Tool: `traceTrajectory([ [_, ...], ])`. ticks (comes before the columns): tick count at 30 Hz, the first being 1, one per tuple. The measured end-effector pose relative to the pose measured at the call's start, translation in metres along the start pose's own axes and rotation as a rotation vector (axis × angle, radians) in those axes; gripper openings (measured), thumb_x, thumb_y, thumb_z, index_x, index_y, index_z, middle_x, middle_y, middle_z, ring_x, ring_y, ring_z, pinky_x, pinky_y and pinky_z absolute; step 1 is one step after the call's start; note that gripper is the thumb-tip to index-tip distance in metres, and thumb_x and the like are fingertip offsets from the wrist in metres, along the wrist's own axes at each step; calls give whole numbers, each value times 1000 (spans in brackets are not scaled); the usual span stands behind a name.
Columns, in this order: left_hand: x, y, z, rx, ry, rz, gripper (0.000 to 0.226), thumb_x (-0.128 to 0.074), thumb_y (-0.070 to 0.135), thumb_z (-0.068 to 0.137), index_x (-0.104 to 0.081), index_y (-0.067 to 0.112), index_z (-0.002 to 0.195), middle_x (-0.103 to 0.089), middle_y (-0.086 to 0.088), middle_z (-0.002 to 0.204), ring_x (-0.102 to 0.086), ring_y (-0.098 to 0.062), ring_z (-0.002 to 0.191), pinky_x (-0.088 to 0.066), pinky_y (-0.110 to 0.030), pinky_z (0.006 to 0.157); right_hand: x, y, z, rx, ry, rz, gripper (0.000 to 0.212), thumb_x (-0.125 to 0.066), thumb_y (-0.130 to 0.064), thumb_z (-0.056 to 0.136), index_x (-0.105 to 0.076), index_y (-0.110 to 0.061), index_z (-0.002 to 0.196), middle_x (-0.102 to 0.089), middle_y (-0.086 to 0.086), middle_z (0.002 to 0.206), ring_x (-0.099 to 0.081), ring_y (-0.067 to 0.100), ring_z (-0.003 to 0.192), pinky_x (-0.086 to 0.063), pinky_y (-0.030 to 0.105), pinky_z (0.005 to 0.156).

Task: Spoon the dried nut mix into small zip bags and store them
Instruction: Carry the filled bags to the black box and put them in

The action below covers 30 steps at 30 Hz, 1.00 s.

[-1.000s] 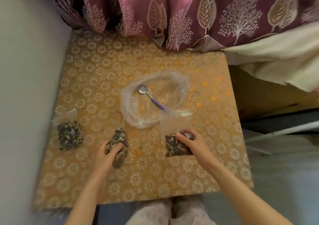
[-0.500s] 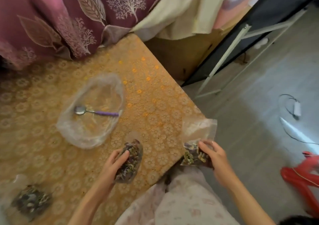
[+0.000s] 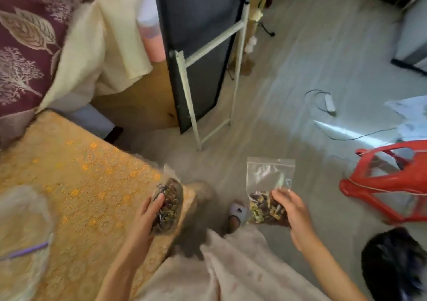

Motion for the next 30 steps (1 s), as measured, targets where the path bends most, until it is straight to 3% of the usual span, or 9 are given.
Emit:
traceTrajectory([
  [2, -56, 17, 17, -29, -18, -4, 34, -57, 43, 78, -59, 30, 109, -64, -5, 110, -65, -26, 96, -53, -27, 57, 37, -16, 21, 6, 33, 11, 7, -66, -13, 85, -66, -19, 80, -70, -17, 66, -63, -8, 62, -46, 13, 59],
  [5, -133, 40, 39, -47, -53, 24, 22, -60, 38, 81, -65, 27, 99, -70, -2, 96, -70, -18, 81, -53, -25, 51, 85, -35, 51, 10, 94, 30, 9, -66, -11, 85, -66, -16, 77, -69, -14, 62, -61, -4, 60, -45, 8, 55],
  [9, -211, 67, 62, -66, -89, 102, 30, -62, 44, 72, -64, 22, 91, -70, -1, 86, -69, -15, 77, -51, -31, 60, 133, -58, 88, -3, 175, 90, 5, -67, -13, 84, -66, -16, 79, -69, -14, 62, -63, -3, 58, -45, 11, 50],
  [12, -252, 80, 82, -60, -110, 148, 26, -61, 41, 76, -62, 20, 92, -69, -2, 85, -70, -15, 75, -53, -29, 55, 162, -73, 116, -16, 225, 140, 5, -67, -16, 84, -66, -16, 79, -69, -14, 62, -63, -3, 56, -45, 12, 47],
  [17, -312, 104, 126, -21, -104, 241, 26, -59, 39, 78, -61, 23, 97, -65, -8, 98, -65, -26, 91, -51, -36, 65, 199, -103, 168, -59, 310, 234, 9, -66, -19, 85, -67, -14, 77, -65, -5, 59, -63, 4, 51, -43, 14, 41],
  [24, -428, 149, 227, 12, -136, 298, 16, -56, 31, 86, -60, 17, 93, -63, -13, 101, -60, -28, 91, -48, -41, 80, 255, -163, 278, -91, 362, 291, 11, -64, -25, 87, -69, -15, 90, -70, 2, 80, -68, 14, 71, -49, 24, 53],
  [30, -562, 220, 305, -18, -218, 327, 22, -59, 37, 82, -60, 24, 100, -63, -9, 106, -60, -27, 97, -49, -47, 88, 312, -247, 372, -60, 457, 314, 6, -65, -19, 85, -67, -15, 81, -69, 0, 75, -65, 12, 67, -47, 23, 55],
])
Point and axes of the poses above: each hand's wrist, its own z-axis towards the middle knuckle, its own x-axis out of the back of the hand, y = z × x, the point moved 7 cm from there along z, towards the middle knuckle
